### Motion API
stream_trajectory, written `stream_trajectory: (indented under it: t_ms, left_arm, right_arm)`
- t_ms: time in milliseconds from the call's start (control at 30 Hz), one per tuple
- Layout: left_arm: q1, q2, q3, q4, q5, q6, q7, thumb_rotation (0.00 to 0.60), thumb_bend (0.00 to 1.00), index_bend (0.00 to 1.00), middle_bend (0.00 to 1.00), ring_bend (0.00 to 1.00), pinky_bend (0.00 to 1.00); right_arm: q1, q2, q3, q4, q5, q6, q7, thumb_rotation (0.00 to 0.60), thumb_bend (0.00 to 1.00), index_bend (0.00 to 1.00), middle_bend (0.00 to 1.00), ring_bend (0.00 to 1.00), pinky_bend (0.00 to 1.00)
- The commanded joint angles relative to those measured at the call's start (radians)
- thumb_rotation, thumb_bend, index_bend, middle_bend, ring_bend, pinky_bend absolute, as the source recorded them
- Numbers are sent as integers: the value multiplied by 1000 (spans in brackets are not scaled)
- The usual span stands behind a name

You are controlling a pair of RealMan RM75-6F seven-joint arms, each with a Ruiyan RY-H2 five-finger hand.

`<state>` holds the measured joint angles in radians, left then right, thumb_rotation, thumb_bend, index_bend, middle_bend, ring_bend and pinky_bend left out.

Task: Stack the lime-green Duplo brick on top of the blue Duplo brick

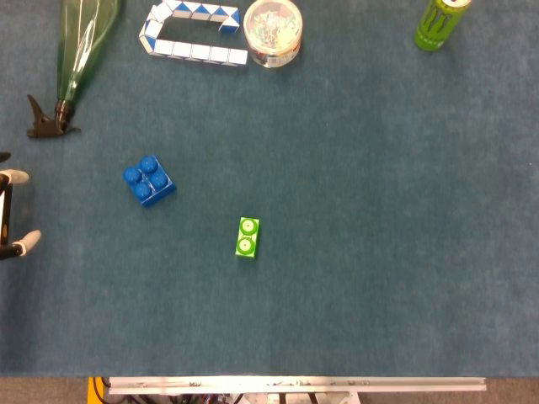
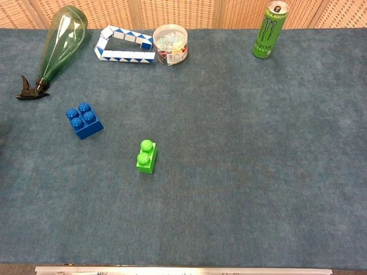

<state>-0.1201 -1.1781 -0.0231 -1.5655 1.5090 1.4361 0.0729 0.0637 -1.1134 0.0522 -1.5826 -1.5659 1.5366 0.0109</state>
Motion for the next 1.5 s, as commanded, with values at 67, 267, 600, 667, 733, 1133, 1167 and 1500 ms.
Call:
stream_trajectory:
  t_ms: [67,267,600,667,733,1133,1167,1500]
  left_arm:
    - [0,-2,2,-4,-4,-1,0,600,0,319,191,121,338]
    - [-5,8,7,-9,-3,-18,-26,600,0,319,174,121,338]
    - [-23,8,32,-38,113,15,-89,600,0,314,143,121,338]
    - [-39,16,39,-44,148,8,-108,600,0,312,137,118,334]
    - [-63,31,47,-50,188,-5,-135,600,0,311,130,112,324]
    - [-227,15,42,54,362,-54,-302,600,0,313,125,99,286]
    - [-238,6,43,69,375,-54,-310,600,0,314,126,99,285]
    - [-340,-96,54,209,463,-42,-366,600,0,324,134,100,276]
  right_arm:
    - [8,6,-6,-2,-7,-18,3,600,69,549,389,305,301]
    - [14,10,-1,-5,7,-33,1,600,69,549,389,305,301]
    - [-2,12,7,-4,14,2,20,600,69,549,389,305,301]
    - [-4,13,10,-5,16,6,23,600,69,549,389,305,301]
    - [-5,14,15,-4,19,11,30,600,69,549,389,305,302]
    - [-3,12,27,-2,45,2,16,600,69,549,389,305,301]
    - [-3,12,28,-2,47,2,15,600,69,549,389,305,301]
    - [-4,17,42,-1,75,-3,22,600,69,549,389,305,301]
